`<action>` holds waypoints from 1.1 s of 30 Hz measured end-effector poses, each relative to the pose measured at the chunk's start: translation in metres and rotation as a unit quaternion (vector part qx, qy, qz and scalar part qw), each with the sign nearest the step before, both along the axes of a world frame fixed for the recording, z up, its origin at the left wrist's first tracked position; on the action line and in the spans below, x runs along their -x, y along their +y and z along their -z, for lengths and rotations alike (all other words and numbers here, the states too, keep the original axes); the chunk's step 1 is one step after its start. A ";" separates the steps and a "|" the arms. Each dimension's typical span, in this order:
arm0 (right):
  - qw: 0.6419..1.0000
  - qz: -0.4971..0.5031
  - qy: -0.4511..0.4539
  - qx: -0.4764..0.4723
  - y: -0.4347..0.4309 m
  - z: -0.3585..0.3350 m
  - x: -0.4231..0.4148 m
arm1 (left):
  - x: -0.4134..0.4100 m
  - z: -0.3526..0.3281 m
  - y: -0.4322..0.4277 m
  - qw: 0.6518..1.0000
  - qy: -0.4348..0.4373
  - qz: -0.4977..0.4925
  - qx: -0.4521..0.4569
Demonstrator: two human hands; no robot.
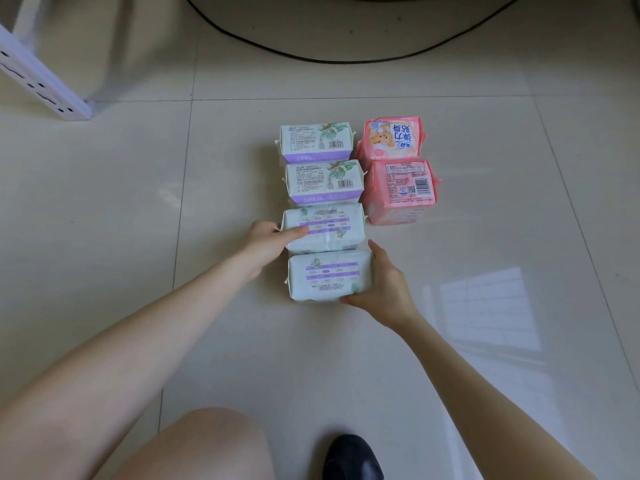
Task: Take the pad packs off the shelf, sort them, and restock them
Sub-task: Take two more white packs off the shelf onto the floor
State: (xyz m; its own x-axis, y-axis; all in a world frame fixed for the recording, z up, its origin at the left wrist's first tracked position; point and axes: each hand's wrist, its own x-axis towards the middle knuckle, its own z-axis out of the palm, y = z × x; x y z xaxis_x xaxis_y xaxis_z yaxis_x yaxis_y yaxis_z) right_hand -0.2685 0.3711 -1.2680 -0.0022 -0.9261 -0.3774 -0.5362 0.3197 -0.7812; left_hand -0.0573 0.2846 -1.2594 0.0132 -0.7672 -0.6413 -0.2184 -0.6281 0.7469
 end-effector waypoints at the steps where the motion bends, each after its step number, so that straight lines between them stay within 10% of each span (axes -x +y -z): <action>1: 1.000 -0.001 -0.004 0.005 -0.001 0.000 0.000 | 0.000 0.000 -0.001 1.000 -0.001 0.001 -0.001; 18: 0.997 -0.017 0.069 -0.013 0.012 -0.022 0.003 | -0.011 -0.008 0.011 0.982 -0.158 0.098 0.042; 33: 0.917 -0.207 0.342 0.007 0.060 -0.217 -0.006 | -0.040 -0.210 0.103 0.769 -0.461 0.420 0.137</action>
State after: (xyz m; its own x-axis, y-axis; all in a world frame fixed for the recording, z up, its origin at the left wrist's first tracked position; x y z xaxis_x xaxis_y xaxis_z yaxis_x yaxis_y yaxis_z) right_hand -0.2625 0.4307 -1.0514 0.1184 -0.9061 -0.4061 -0.9753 -0.0293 -0.2191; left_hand -0.0173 0.3875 -1.0491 -0.2088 -0.8579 -0.4695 -0.9779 0.1777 0.1102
